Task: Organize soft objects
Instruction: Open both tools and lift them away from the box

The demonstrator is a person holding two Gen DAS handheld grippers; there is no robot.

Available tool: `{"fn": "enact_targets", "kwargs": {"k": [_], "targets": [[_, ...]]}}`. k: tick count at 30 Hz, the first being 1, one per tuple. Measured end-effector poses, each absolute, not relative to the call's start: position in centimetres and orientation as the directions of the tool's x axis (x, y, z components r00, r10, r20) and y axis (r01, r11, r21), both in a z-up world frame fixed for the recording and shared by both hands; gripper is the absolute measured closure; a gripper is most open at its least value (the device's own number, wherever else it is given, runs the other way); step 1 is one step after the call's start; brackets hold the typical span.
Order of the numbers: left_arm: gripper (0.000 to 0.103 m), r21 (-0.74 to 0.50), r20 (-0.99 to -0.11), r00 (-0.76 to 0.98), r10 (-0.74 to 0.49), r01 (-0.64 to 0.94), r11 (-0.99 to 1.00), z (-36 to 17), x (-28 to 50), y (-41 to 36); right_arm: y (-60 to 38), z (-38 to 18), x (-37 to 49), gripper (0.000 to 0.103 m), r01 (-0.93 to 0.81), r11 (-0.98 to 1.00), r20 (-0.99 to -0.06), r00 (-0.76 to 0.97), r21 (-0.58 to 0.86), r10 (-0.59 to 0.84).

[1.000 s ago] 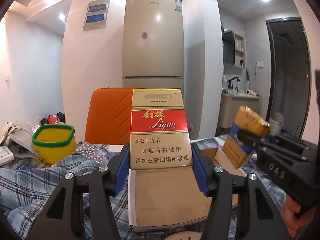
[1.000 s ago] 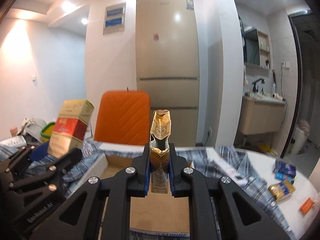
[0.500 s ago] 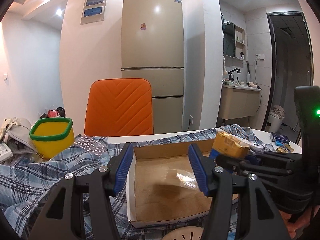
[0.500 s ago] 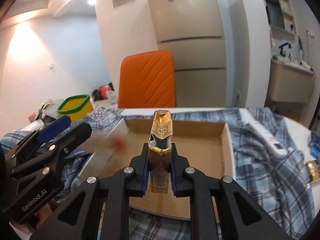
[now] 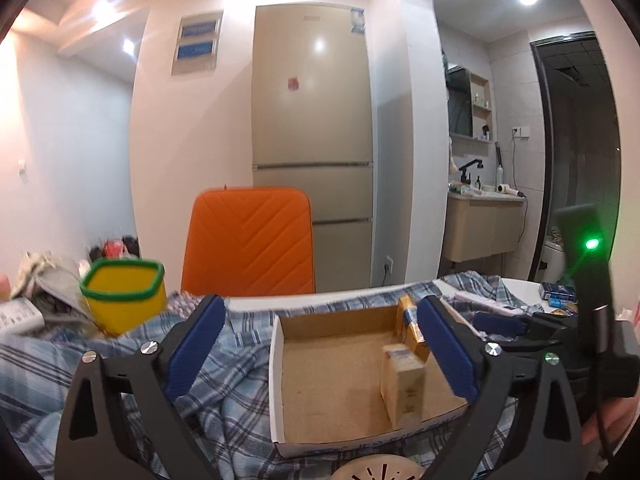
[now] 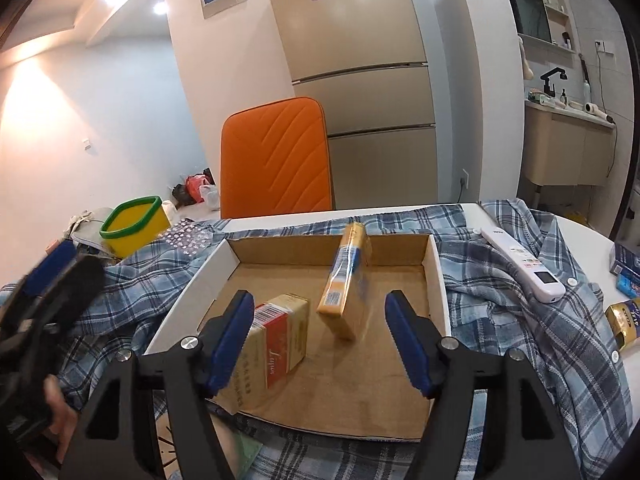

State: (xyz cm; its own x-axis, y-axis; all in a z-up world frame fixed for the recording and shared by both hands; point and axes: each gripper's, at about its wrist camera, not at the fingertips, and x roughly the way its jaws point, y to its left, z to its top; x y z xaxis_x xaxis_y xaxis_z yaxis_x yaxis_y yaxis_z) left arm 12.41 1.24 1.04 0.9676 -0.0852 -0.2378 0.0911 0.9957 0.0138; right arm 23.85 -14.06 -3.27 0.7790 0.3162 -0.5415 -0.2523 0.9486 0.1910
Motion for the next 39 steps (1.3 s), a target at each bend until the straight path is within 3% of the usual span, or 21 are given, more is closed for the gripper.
{"fn": "enact_targets", "kwargs": {"k": [6,9,14,20,26,30,34,39], "targets": [[0.004,0.020,-0.191,0.976,-0.106,0.112,0.993,2.7,10.3,0.7,-14.0,-1.9,22.4,0.033,-0.239,0.962,-0.509,0.816,0.133,0.273],[0.004,-0.003,-0.169,0.979,-0.111,0.112,0.994,3.6,8.7,1.2,-14.3,0.3,20.0,0.033,-0.198,0.978,-0.426,0.881,0.067,0.207],[0.001,-0.025,-0.133,0.984,-0.115,0.113,0.993,4.9,5.2,2.2,-15.5,4.3,15.1,0.033,-0.214,0.974,-0.326,0.918,0.077,0.228],[0.001,-0.022,-0.097,0.988,-0.117,0.115,0.993,4.8,1.8,2.4,-16.2,5.5,10.1,0.029,-0.187,0.982,-0.235,0.954,0.024,0.187],[0.001,-0.003,-0.104,0.988,-0.115,0.116,0.993,3.1,0.5,2.3,-16.9,4.3,7.2,0.029,-0.177,0.984,-0.234,0.956,0.020,0.177],[0.000,0.001,-0.104,0.989,-0.107,0.107,0.994,1.8,0.6,2.4,-17.2,3.2,5.8,0.017,-0.164,0.986,-0.213,0.963,0.017,0.164],[0.000,-0.028,-0.117,0.982,-0.145,0.143,0.989,1.2,0.7,2.8,-17.2,1.9,5.3,0.017,-0.188,0.981,-0.191,0.963,0.043,0.192],[0.000,-0.043,-0.127,0.982,-0.138,0.133,0.990,0.6,0.6,3.1,-17.0,1.5,5.7,0.005,-0.183,0.982,-0.207,0.960,0.043,0.188]]}}
